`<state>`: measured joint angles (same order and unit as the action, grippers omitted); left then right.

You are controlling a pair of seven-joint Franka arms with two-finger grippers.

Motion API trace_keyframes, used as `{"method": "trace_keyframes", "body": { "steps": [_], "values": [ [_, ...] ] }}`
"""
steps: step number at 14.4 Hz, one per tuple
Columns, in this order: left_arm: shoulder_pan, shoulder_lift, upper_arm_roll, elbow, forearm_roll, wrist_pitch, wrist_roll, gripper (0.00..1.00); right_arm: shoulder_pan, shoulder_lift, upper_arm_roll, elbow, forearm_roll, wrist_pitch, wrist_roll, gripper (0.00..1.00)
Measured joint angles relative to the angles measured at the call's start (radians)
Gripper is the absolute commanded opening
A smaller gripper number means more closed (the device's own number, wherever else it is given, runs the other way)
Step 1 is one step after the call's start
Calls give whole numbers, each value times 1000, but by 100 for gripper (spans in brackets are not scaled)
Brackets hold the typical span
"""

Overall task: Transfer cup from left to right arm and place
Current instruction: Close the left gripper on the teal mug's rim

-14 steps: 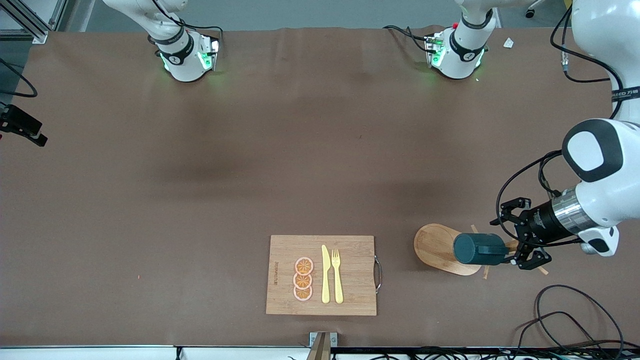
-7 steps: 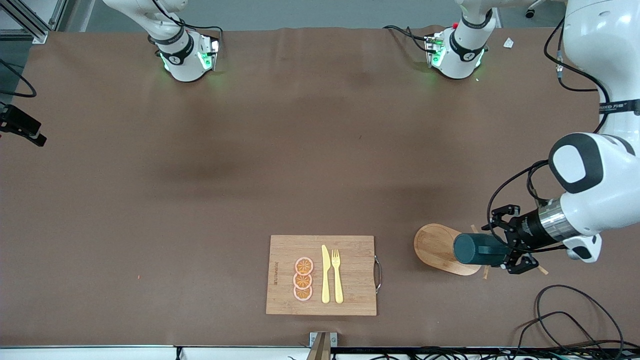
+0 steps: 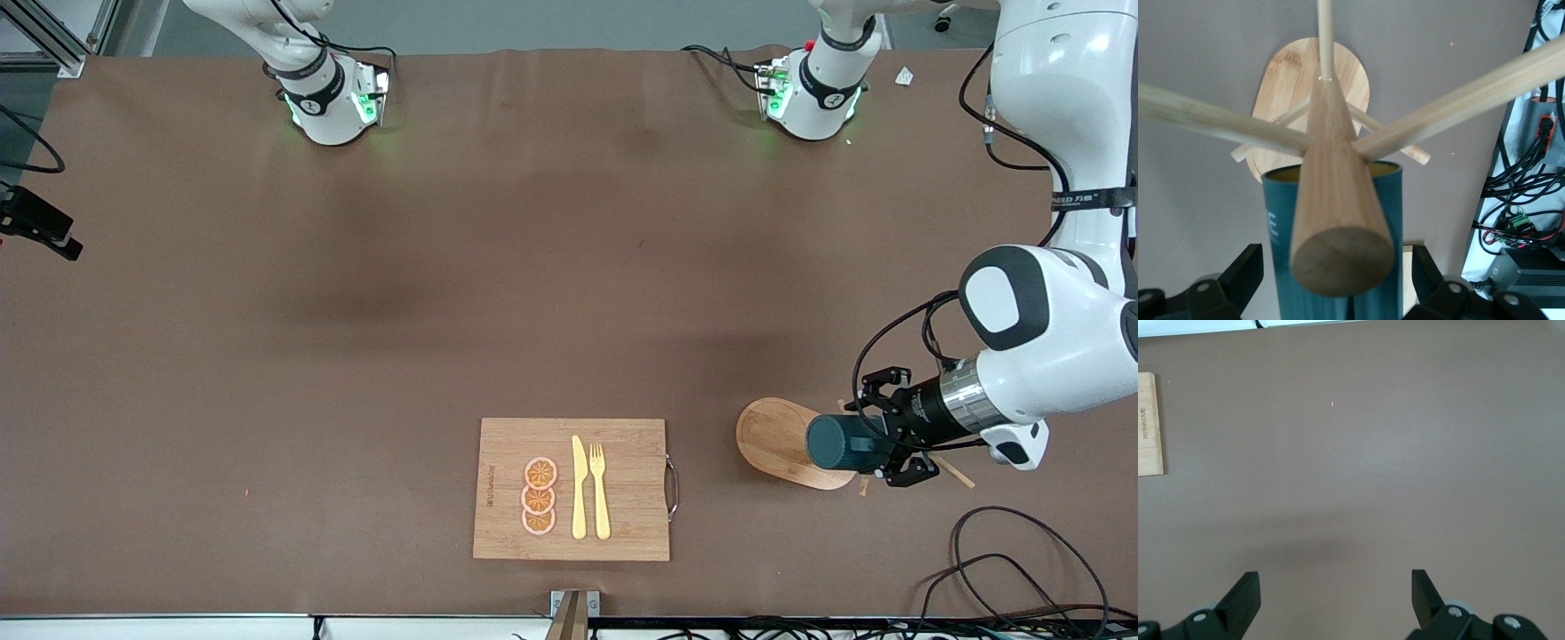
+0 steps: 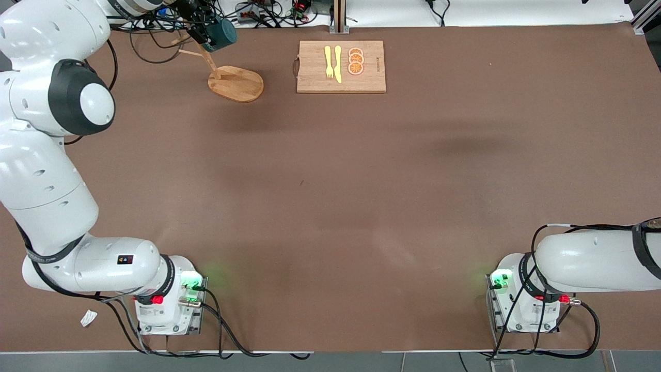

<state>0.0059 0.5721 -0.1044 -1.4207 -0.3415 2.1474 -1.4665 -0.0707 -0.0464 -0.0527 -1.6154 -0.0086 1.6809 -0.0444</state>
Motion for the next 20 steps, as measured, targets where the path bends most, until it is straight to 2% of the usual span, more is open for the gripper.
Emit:
{"method": "trace_keyframes", "body": {
  "steps": [3,6,11,20],
  "values": [
    [0,6,0,0,1,26,0,94,0,0,0,0,0,0,0,100],
    [0,10,0,0,1,28,0,90,0,0,0,0,0,0,0,100],
    [0,20,0,2,1,30,0,61,0,0,1,0,0,0,0,100],
    [-4,4,-5,33,1,33,0,58,0,0,1,0,0,0,0,100]
  ]
}}
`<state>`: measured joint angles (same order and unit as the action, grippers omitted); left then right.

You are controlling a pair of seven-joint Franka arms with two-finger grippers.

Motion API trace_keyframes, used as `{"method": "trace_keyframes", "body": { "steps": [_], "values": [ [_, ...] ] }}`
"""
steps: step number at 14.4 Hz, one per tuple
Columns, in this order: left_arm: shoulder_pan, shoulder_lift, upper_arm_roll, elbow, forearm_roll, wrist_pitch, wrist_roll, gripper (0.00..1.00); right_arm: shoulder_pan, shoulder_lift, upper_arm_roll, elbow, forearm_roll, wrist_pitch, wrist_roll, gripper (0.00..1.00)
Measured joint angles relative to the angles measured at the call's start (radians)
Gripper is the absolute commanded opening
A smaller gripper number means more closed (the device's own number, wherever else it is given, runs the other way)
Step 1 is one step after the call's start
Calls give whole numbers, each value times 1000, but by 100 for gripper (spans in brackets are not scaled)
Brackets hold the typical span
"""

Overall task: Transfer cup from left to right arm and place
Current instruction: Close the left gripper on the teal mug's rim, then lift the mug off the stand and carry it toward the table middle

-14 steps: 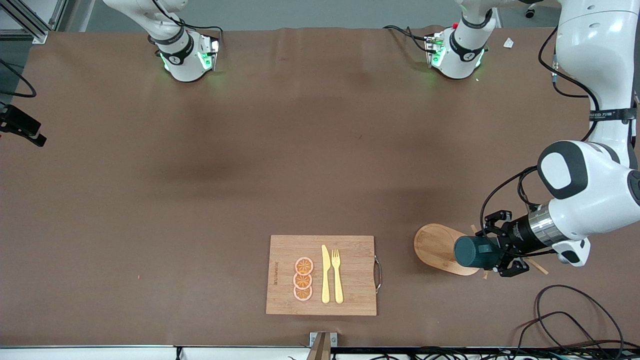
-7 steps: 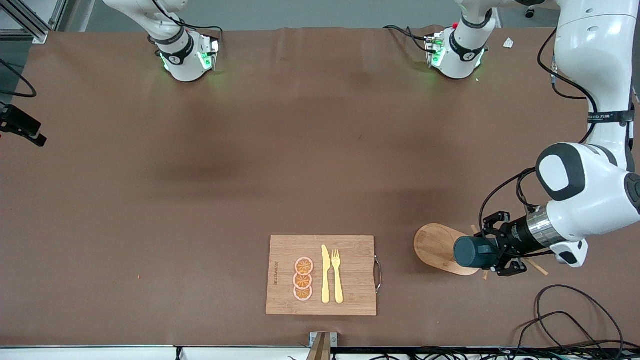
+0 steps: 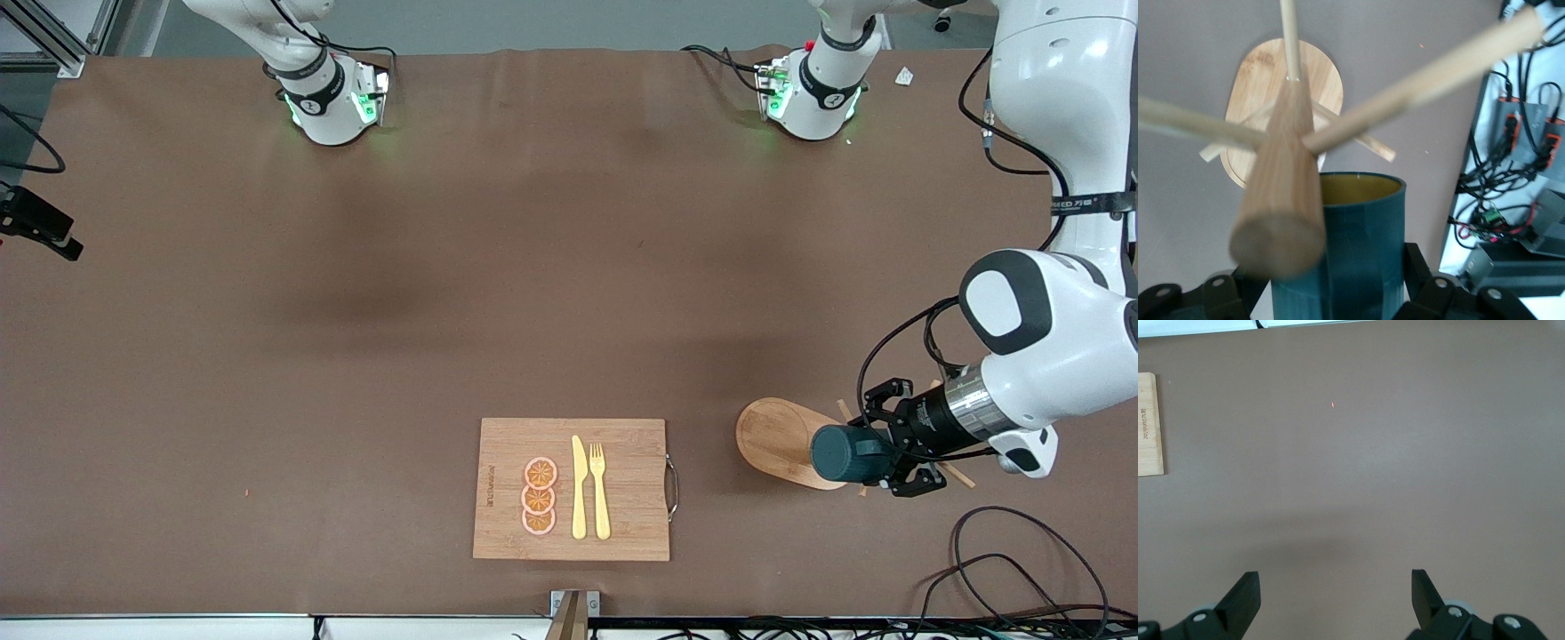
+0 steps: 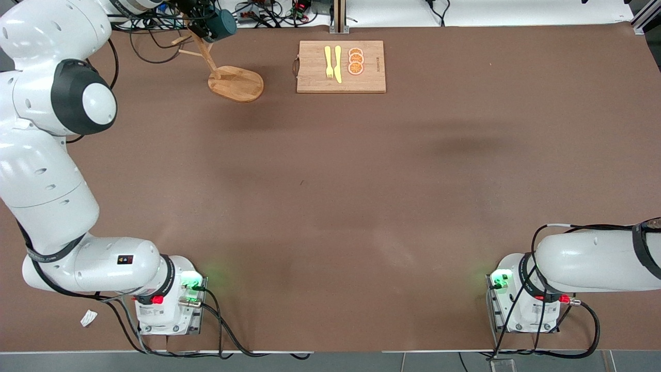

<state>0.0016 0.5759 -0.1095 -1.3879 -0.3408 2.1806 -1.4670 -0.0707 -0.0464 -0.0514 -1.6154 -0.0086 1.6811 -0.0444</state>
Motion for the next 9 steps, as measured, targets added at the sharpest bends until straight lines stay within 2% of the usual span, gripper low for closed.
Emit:
{"method": "trace_keyframes", "body": {
  "steps": [4,7,9],
  "values": [
    [-33,-37,-7,3,63,0,-1,57,0,0,1,0,0,0,0,100],
    [-93,-78,-10,4,113,-1,-2,56,0,0,1,0,0,0,0,100],
    [-152,-96,-13,4,188,-2,-4,55,0,0,1,0,0,0,0,100]
  ]
}}
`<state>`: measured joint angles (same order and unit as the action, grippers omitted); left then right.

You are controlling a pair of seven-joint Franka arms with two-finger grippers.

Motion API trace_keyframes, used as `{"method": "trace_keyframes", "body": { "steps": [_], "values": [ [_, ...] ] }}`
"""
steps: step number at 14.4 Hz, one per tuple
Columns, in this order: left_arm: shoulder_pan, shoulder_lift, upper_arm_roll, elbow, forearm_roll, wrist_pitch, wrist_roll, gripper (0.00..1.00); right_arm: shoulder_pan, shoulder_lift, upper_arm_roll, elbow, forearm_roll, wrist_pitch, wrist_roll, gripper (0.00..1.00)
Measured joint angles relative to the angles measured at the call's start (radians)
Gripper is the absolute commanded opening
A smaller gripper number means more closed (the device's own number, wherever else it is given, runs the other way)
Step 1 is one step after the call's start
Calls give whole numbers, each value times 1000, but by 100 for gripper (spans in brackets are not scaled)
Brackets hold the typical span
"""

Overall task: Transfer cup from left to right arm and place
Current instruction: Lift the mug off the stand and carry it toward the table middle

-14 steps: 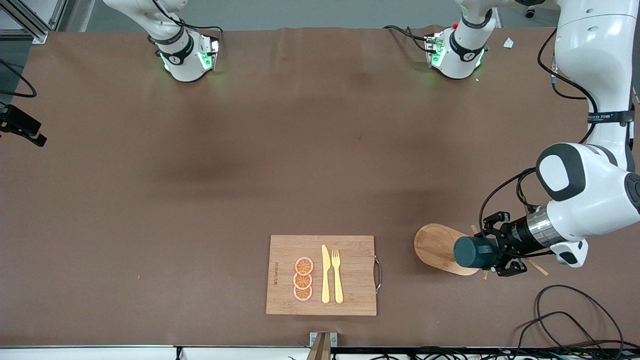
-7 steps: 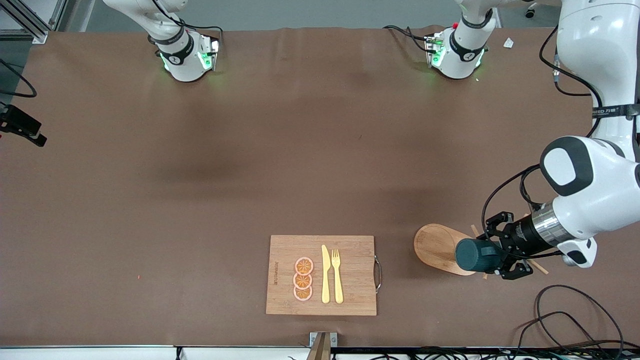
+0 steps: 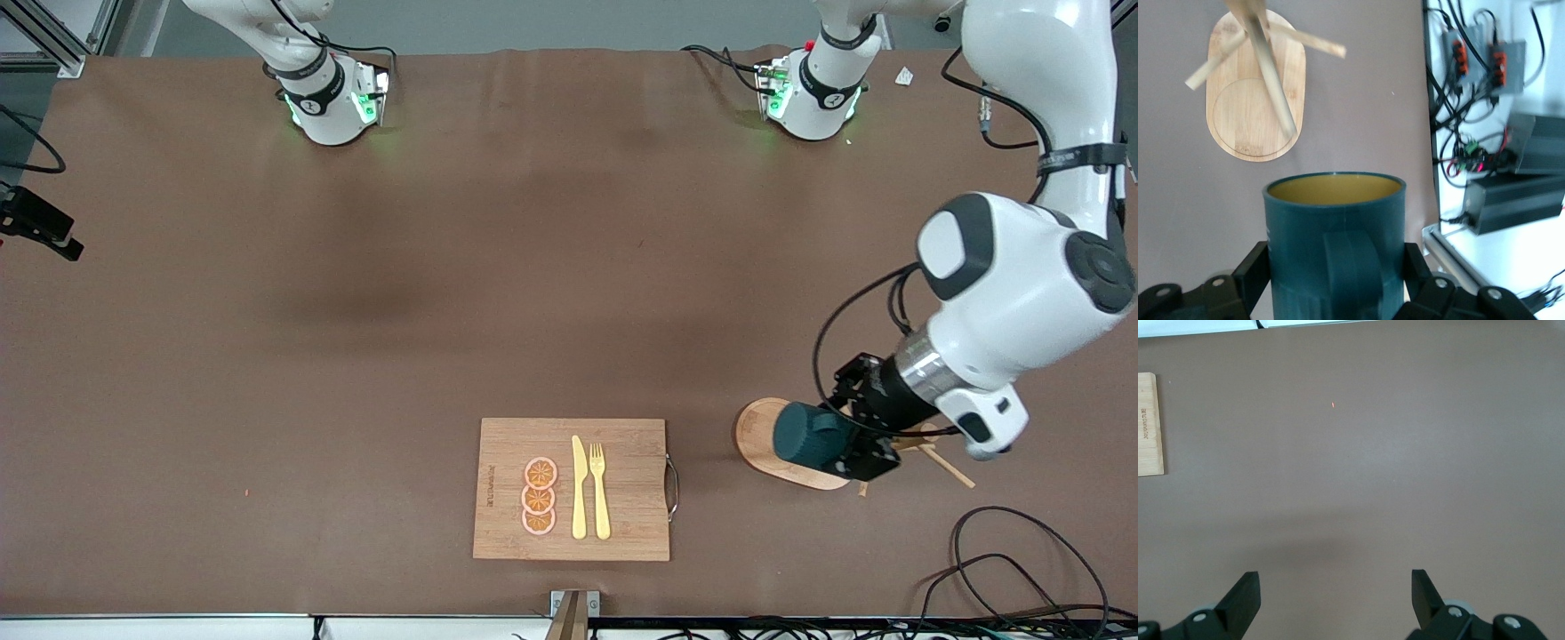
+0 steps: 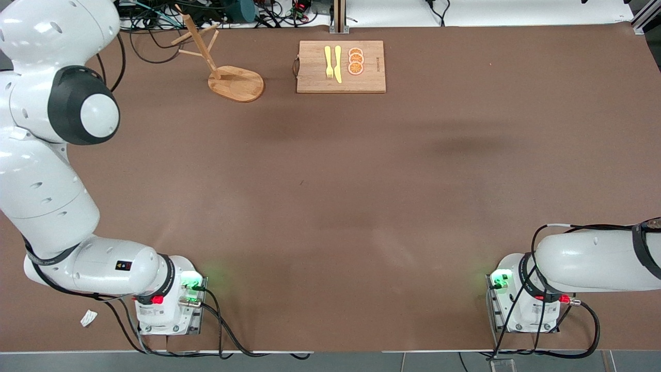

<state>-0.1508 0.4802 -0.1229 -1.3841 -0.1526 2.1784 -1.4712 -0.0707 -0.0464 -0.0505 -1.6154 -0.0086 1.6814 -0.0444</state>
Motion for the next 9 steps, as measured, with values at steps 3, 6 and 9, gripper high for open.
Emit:
{"method": "trace_keyframes", "body": {
  "steps": [3,6,9],
  "values": [
    [-128,-5,-2,-2,169,0,-19,56,0,0,0,0,0,0,0,100],
    [-248,9,-1,-14,341,-2,-33,53,0,0,0,0,0,0,0,100],
    [-364,61,-1,-21,551,-2,-93,53,0,0,-1,0,0,0,0,100]
  ]
}}
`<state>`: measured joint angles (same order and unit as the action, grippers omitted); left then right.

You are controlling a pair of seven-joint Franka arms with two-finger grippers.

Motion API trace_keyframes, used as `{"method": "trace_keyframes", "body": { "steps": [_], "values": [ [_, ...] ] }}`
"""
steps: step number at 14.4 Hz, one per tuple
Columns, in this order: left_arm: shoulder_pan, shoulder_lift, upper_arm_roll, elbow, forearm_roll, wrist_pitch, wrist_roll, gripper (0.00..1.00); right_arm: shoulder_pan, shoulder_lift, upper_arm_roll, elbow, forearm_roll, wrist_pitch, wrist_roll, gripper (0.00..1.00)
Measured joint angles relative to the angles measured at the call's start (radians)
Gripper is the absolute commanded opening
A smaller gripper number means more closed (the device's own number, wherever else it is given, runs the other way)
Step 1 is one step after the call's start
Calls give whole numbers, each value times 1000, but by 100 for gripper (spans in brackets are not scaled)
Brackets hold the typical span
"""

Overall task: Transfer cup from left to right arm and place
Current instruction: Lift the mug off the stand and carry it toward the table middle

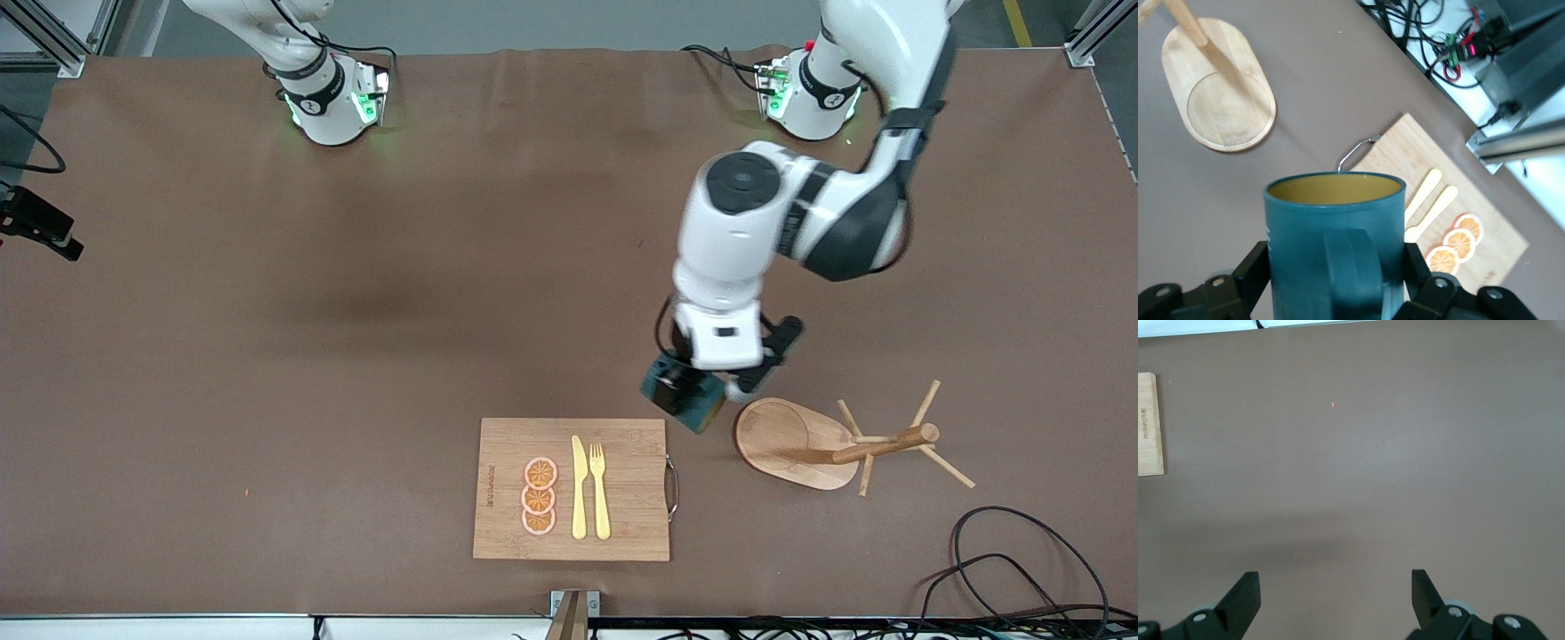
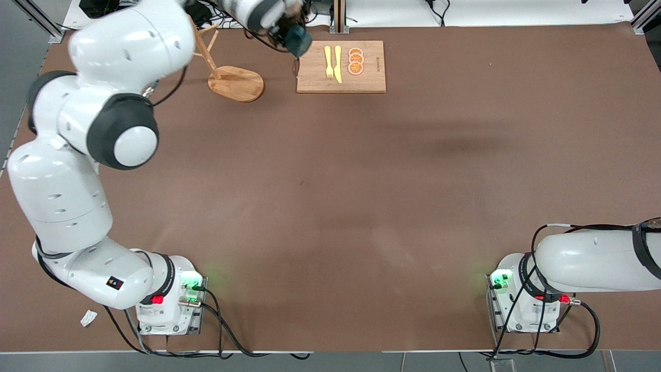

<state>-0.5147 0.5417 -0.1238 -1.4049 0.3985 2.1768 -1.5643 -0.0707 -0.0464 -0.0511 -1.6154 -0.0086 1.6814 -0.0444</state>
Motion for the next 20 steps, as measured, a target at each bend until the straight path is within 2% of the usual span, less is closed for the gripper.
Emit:
{"method": "trace_keyframes", "body": {
  "steps": [5,10,14,17,18,19,20],
  "values": [
    [-219,140,3,-9,422,0,-301,53,0,0,0,0,0,0,0,100],
    [-378,258,6,-38,845,-18,-625,53,0,0,0,0,0,0,0,100],
    [-457,376,9,-47,1191,-49,-887,55,0,0,0,0,0,0,0,100],
    [-464,429,10,-47,1340,-91,-929,55,0,0,-1,0,0,0,0,100],
    [-468,443,10,-45,1371,-115,-929,65,0,0,-1,0,0,0,0,100],
    [-476,453,10,-45,1392,-139,-929,94,0,0,-1,0,0,0,0,100],
    [-485,460,10,-45,1404,-158,-929,100,0,0,-1,0,0,0,0,100]
  ]
}}
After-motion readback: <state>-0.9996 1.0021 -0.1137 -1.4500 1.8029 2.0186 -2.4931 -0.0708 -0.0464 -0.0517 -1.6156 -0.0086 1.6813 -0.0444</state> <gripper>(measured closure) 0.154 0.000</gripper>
